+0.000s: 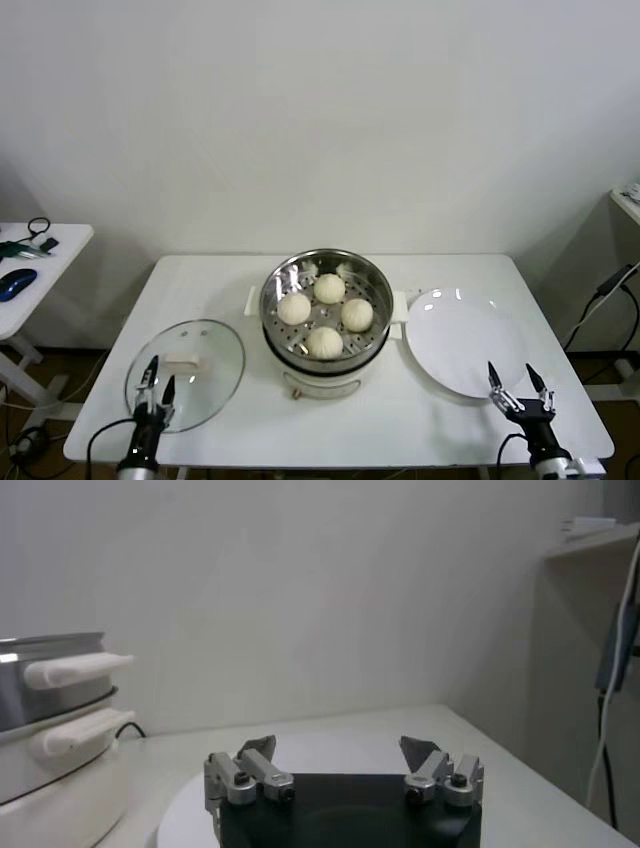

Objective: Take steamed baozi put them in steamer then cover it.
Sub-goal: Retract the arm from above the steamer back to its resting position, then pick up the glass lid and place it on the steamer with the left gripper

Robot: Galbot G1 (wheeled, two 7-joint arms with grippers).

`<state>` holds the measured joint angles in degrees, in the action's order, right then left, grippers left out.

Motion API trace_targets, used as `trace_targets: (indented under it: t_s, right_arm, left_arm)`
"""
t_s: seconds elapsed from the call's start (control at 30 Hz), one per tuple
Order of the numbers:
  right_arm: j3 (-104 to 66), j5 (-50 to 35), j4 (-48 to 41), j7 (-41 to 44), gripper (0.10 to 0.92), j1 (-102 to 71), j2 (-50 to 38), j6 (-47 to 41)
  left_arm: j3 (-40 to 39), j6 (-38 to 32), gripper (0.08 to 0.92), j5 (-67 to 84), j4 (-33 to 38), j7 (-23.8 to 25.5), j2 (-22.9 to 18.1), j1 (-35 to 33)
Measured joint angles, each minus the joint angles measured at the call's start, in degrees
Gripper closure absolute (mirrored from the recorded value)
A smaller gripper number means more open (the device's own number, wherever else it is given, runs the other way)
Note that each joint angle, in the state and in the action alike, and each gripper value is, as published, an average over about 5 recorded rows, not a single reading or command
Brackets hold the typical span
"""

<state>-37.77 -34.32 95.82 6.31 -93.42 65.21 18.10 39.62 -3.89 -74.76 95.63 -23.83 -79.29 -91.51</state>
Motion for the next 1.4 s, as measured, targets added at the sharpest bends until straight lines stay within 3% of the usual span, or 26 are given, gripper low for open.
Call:
trace_targets:
  t_s: [0.57,1.03,1.4]
  right_arm:
    - [-0.91,0.63,1.34,-0.35,0.203,-1.69,3.00,0.67]
    - [-0.83,1.52,2.28,-0.49,0.203,-1.57,4.57,0.66]
    - [-1.39,1.86,3.28,-0.69,0.203,-1.43,4.65,0.09]
  left_arm:
    - [-1.75,2.56,0.185,-7.48,-8.77,0.80,0.64,9.44]
    - [-1.13,2.54,0.562,-9.52,-12.75,0.71,0.80,11.73]
    - [-1.24,3.19,0.856,-7.53,-10.22,1.81,1.64,11.12]
